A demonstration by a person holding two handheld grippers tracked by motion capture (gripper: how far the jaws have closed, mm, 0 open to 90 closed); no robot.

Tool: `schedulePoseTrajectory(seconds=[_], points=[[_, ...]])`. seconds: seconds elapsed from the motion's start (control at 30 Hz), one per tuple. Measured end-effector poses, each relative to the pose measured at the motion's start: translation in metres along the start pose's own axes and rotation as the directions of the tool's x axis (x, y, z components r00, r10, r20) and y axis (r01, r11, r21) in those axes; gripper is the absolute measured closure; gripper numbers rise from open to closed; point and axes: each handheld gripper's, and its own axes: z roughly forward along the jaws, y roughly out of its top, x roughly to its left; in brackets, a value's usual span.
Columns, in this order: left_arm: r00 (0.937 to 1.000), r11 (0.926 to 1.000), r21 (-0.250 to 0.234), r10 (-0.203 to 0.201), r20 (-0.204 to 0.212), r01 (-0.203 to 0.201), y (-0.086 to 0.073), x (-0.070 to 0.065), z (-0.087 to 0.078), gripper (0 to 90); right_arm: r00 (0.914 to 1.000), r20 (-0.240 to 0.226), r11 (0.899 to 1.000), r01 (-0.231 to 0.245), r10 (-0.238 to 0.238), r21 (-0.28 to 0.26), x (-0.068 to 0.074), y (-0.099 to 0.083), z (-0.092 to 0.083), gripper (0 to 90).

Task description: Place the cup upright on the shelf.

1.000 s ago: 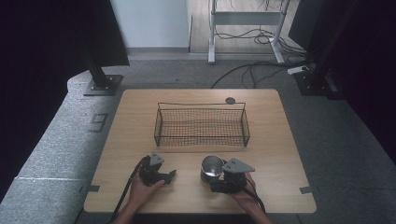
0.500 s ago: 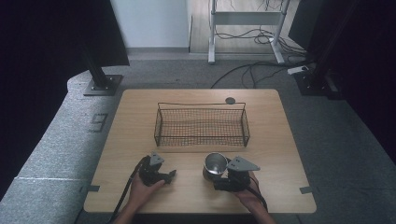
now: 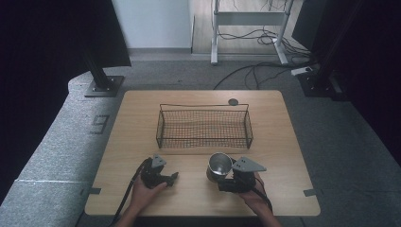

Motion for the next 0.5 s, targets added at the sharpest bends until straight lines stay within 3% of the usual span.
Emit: schedulePoseTrajectory(seconds=[0.5], points=[[1.0000,1.0000,0.000,0.001,0.000,-0.001,0.000,0.000,0.000,14.0,0.9999,0.013,1.000,0.009,-0.009,-0.005,-0.004,0.011,0.002,18.4]])
